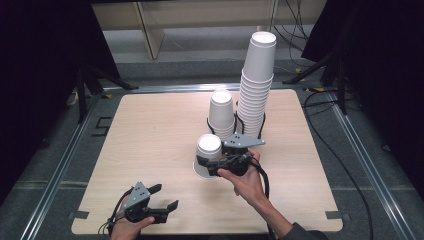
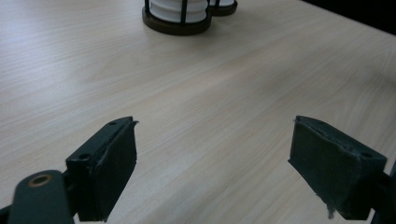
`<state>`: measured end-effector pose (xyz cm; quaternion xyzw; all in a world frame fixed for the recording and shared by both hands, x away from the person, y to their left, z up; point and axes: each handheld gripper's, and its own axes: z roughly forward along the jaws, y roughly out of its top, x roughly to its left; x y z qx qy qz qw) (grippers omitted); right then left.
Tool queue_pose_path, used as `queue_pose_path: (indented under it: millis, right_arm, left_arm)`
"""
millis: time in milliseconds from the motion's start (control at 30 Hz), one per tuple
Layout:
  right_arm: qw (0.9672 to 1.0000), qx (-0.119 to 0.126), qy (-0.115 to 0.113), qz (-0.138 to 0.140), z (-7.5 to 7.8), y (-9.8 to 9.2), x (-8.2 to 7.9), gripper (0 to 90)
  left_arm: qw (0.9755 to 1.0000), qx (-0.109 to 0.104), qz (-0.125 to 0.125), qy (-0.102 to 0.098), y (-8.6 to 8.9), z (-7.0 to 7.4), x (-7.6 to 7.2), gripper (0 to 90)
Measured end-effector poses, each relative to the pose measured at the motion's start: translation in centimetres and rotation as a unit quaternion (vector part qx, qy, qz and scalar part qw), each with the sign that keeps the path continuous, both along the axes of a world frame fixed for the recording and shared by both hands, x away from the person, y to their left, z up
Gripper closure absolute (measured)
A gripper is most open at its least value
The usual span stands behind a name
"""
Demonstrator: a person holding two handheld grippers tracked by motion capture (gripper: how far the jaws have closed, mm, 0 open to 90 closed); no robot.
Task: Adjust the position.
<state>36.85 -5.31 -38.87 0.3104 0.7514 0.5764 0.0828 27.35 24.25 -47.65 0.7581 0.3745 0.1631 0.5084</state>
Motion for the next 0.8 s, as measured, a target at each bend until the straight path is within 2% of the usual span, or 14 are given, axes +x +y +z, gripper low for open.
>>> queue_pose_path:
  millis: [33,100,200,267,333,367,433,467,533,600,667,700,733,800]
  right_arm:
    - [1.0000,-0.001,-0.008,0.003,-0.2,0.2,0.2,20.6]
    - [0.9999,0.006,0.005,0.011,-0.4,0.5,0.0,20.6]
    - [0.9999,0.002,-0.005,0.014,-0.7,0.8,0.1,20.6]
    - [0.9998,0.004,-0.006,0.021,-0.9,1.0,0.1,20.6]
    - [0.9997,0.004,0.014,0.021,-0.9,1.2,-0.3,20.6]
    - [0.9998,0.002,-0.004,0.021,-1.0,1.2,-0.1,20.6]
    - [0.9996,0.000,-0.008,0.029,-1.2,1.4,-0.1,20.6]
    - [0.9996,-0.001,-0.003,0.027,-1.3,1.5,-0.2,20.6]
    - [0.9995,-0.006,-0.009,0.029,-1.5,1.6,-0.1,20.6]
    - [0.9994,-0.005,-0.004,0.035,-1.8,1.9,-0.2,20.6]
    - [0.9993,-0.015,-0.006,0.035,-2.0,2.1,-0.2,20.6]
    - [0.9993,-0.008,0.003,0.036,-2.1,2.3,-0.4,20.6]
    - [0.9991,-0.010,0.009,0.041,-2.2,2.5,-0.5,20.6]
    - [0.9988,-0.017,0.007,0.044,-2.3,2.7,-0.6,20.6]
  left_arm:
    - [1.0000,-0.008,0.003,0.001,-0.2,0.1,0.0,14.3]
    - [0.9997,-0.024,0.000,-0.008,-0.4,0.0,0.2,14.3]
    - [0.9997,-0.020,-0.005,-0.015,-0.7,0.0,0.5,14.3]
    - [0.9989,-0.039,-0.007,-0.023,-1.1,0.0,1.0,14.2]
    - [0.9985,-0.047,-0.011,-0.028,-1.4,-0.1,1.4,14.2]
    - [0.9978,-0.056,-0.017,-0.032,-1.5,-0.2,1.7,14.3]
    - [0.9973,-0.063,-0.020,-0.031,-1.9,-0.4,2.0,14.2]
    - [0.9977,-0.058,-0.019,-0.031,-2.1,-0.4,2.0,14.2]
    - [0.9965,-0.068,-0.027,-0.041,-2.6,-0.5,2.1,14.2]
    - [0.9964,-0.060,-0.036,-0.048,-2.9,-0.3,2.0,14.3]
    - [0.9944,-0.064,-0.048,-0.069,-3.2,-0.4,2.2,14.2]
    - [0.9948,-0.056,-0.047,-0.071,-3.3,-0.2,2.0,14.2]
    - [0.9937,-0.052,-0.052,-0.084,-3.4,-0.2,2.0,14.2]
    - [0.9940,-0.045,-0.050,-0.086,-3.5,-0.1,1.9,14.2]
